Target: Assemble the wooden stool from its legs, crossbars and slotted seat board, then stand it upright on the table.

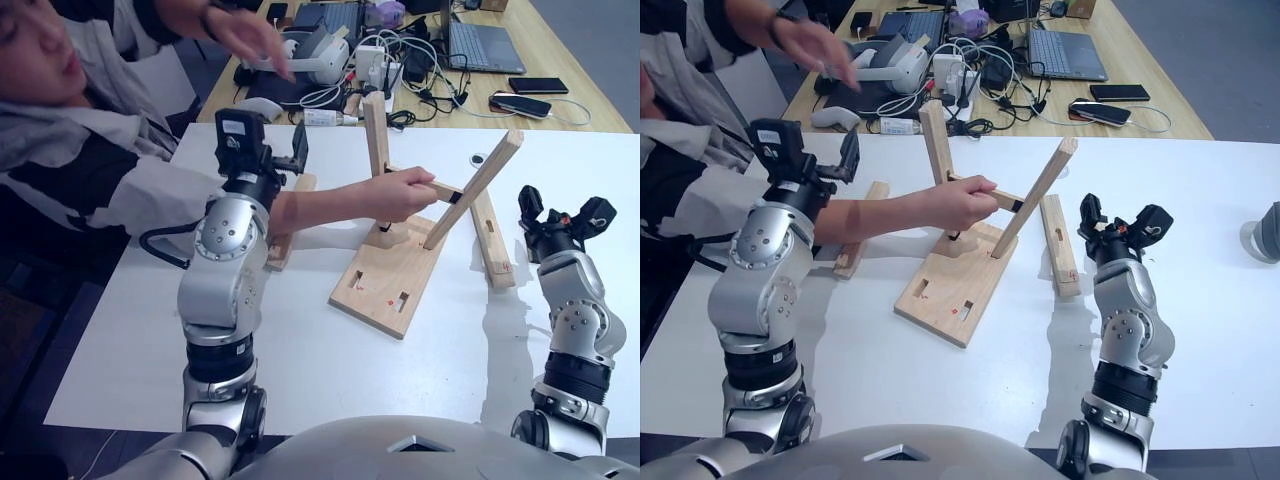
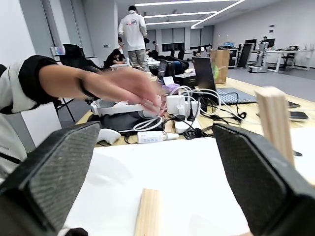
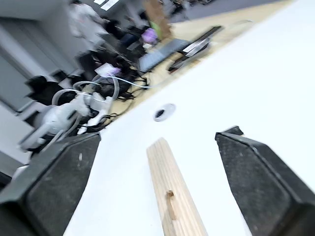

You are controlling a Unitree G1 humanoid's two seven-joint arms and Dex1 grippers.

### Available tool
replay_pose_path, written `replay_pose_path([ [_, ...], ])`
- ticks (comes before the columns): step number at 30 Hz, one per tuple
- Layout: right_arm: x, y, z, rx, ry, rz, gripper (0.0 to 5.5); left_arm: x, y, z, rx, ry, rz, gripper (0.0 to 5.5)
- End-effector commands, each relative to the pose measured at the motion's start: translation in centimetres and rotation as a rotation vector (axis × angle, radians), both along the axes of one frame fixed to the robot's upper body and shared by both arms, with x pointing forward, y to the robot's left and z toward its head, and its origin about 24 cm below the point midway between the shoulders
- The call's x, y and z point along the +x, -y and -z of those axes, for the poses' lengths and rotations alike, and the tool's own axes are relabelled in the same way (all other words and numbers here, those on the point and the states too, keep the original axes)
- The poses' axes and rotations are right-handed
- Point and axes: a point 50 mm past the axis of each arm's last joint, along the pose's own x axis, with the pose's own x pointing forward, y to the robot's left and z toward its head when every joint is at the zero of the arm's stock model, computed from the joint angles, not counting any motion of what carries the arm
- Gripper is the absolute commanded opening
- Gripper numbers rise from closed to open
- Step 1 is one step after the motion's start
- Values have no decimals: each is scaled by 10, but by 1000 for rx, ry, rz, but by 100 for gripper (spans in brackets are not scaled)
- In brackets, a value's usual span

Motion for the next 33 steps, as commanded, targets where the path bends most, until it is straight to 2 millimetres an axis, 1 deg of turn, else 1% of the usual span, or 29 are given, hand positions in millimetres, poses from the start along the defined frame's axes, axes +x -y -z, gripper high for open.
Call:
replay_pose_path([
  [1,11,-30,-17,-44,-9,-109,432,22,0,-14,-105,-48,1,423],
  [3,10,-40,-23,-80,34,-187,432,28,-2,-18,-132,-68,13,423],
  [4,9,-42,-23,-102,41,-215,432,29,-3,-20,-140,-71,13,423],
  [6,6,-38,-21,-124,40,-224,432,30,-5,-23,-146,-72,14,423],
  [8,4,-28,-24,-180,58,-215,432,31,-6,-26,-152,-66,20,423],
  [11,5,-20,-30,-228,88,-220,432,33,-2,-30,-165,-60,48,423],
  [15,4,-17,-41,-164,179,-288,432,39,20,-33,-219,-100,149,423],
  [19,2,-17,-45,-138,219,-341,432,41,44,-30,-295,-201,269,423],
  [21,1,-19,-44,-138,225,-358,432,42,53,-31,-286,-204,299,423],
  [23,0,-22,-43,-143,227,-371,432,49,57,-43,-276,-145,288,423],
  [26,0,-29,-42,-155,229,-393,432,65,60,-70,-215,-15,286,423],
  [27,0,-32,-42,-159,230,-402,432,74,63,-79,-191,18,291,423],
  [30,2,-40,-41,-167,234,-424,432,97,72,-94,-150,62,315,423],
  [33,4,-48,-41,-170,239,-448,432,116,82,-117,-109,130,335,423],
])
